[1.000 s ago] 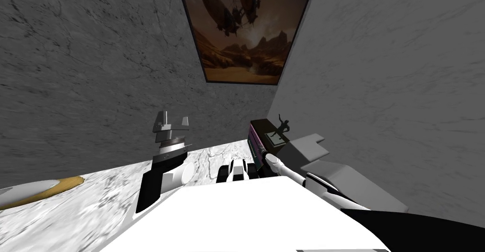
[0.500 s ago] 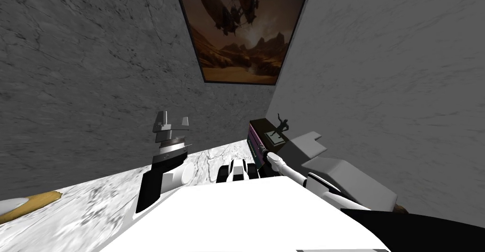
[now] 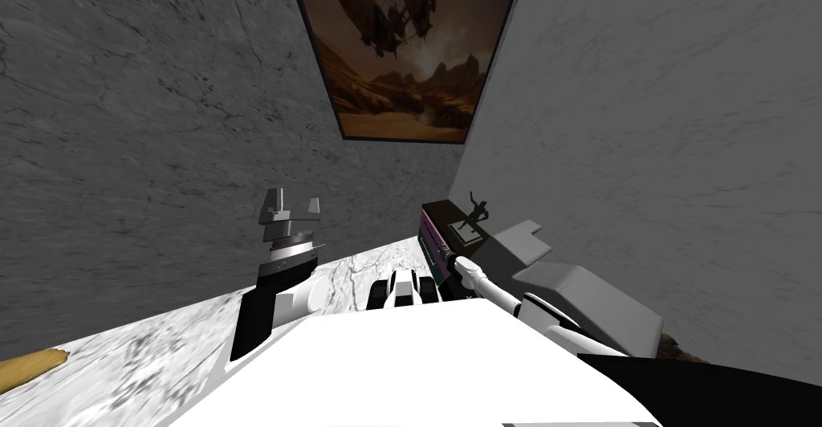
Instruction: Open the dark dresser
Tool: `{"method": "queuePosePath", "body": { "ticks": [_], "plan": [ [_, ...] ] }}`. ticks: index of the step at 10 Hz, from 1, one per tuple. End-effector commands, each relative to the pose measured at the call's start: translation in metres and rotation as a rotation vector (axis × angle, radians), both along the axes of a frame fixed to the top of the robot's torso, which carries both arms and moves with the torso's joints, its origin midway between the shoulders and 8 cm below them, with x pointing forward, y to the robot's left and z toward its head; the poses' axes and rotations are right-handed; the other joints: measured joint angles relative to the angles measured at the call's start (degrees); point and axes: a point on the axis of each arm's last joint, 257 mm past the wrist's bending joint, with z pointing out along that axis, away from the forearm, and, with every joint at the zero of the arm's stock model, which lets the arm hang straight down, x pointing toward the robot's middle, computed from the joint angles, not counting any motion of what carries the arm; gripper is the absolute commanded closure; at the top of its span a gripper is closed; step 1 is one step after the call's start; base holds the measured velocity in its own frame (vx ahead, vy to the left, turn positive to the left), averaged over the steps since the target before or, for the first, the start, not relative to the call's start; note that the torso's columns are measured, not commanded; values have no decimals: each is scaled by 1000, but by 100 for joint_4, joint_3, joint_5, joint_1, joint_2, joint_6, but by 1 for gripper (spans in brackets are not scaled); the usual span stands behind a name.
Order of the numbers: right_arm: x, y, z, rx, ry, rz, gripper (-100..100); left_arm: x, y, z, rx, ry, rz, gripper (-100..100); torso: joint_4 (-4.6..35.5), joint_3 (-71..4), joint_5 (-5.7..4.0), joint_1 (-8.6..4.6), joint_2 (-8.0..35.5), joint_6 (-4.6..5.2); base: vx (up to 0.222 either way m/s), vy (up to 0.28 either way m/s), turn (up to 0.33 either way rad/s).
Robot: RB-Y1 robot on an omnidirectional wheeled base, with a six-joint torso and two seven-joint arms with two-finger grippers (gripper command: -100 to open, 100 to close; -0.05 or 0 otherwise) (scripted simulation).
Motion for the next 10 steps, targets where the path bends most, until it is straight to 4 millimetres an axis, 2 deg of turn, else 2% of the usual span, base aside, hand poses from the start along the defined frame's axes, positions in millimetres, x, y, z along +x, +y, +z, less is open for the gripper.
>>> {"method": "queuePosePath", "body": {
  "ticks": [1,4,10],
  "plan": [
    [-4,-6,-1,-2,8,20,100,0,0,0,0,0,0,0,1,3,-5,-6,0,-11,9,37,-112],
    [-2,-7,1,-7,1,49,100,0,0,0,0,0,0,0,6,4,13,15,13,11,14,48,-92],
    [2,-11,9,-9,-24,98,100,0,0,0,0,0,0,0,22,9,18,26,21,-5,4,38,-66]
  ]
}}
